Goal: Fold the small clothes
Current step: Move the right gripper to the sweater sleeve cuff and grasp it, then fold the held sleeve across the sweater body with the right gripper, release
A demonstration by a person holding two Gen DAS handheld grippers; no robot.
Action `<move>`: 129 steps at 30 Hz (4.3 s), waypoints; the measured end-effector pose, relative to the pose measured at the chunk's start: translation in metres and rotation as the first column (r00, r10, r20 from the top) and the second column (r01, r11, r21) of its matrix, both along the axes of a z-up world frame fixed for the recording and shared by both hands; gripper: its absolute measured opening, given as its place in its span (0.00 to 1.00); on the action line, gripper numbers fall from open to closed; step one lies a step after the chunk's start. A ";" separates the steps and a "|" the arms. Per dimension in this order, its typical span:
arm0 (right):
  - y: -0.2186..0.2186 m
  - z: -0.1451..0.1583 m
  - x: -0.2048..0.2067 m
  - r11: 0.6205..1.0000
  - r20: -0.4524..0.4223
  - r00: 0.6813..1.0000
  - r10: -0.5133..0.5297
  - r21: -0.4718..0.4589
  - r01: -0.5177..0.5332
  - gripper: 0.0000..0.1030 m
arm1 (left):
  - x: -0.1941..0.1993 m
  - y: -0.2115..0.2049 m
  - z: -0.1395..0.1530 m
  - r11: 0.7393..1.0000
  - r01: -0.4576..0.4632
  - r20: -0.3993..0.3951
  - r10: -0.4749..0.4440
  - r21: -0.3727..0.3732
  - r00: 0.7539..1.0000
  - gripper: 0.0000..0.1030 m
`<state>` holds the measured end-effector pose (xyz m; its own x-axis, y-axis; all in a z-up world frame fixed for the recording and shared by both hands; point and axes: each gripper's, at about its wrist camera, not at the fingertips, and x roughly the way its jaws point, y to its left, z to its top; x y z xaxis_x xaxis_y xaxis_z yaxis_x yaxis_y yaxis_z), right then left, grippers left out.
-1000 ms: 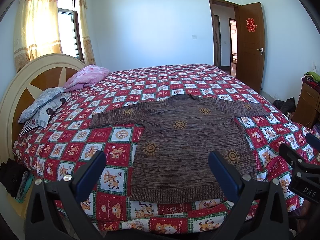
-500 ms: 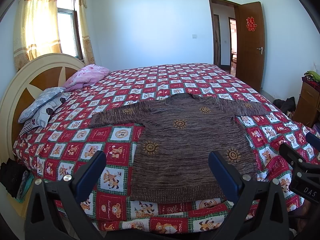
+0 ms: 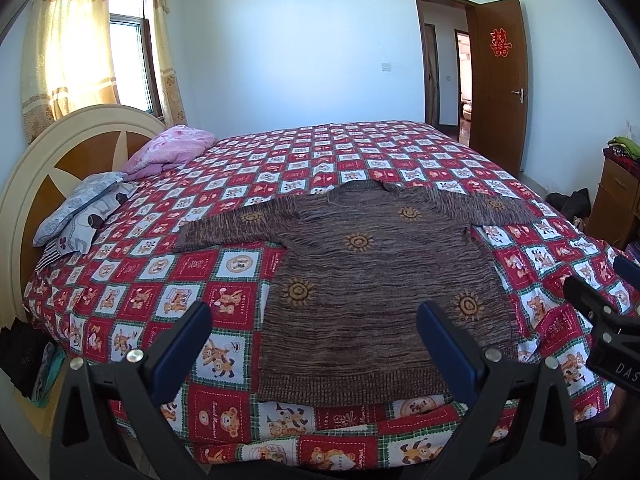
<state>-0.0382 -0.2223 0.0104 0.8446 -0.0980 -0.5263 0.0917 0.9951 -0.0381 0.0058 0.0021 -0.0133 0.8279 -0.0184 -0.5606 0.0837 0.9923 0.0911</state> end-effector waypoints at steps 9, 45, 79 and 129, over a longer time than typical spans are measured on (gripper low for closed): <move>-0.025 -0.026 0.027 0.999 -0.035 0.999 0.027 0.041 -0.026 0.99 | 0.027 0.001 -0.016 1.000 -0.011 -0.026 0.011 0.004 1.000 1.00; -0.254 -0.112 0.246 0.910 -0.309 0.914 -0.263 0.236 0.341 0.84 | 0.241 -0.028 -0.101 0.974 -0.197 -0.070 0.206 0.111 0.976 1.00; -0.278 -0.088 0.346 0.928 -0.271 0.915 -0.298 0.142 0.345 0.10 | 0.287 -0.037 -0.119 0.988 -0.146 -0.125 0.152 0.058 0.980 1.00; -0.113 -0.137 0.265 0.984 -0.183 0.972 0.147 0.123 -0.125 0.57 | 0.348 -0.156 -0.134 0.965 0.151 -0.225 -0.102 0.212 0.969 0.59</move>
<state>0.2269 -0.3358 -0.1266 0.7288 0.0783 -0.6803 -0.0429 0.9967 0.0687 0.3542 -0.1541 -0.1474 0.6896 0.0322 -0.7234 0.2488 0.9277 0.2784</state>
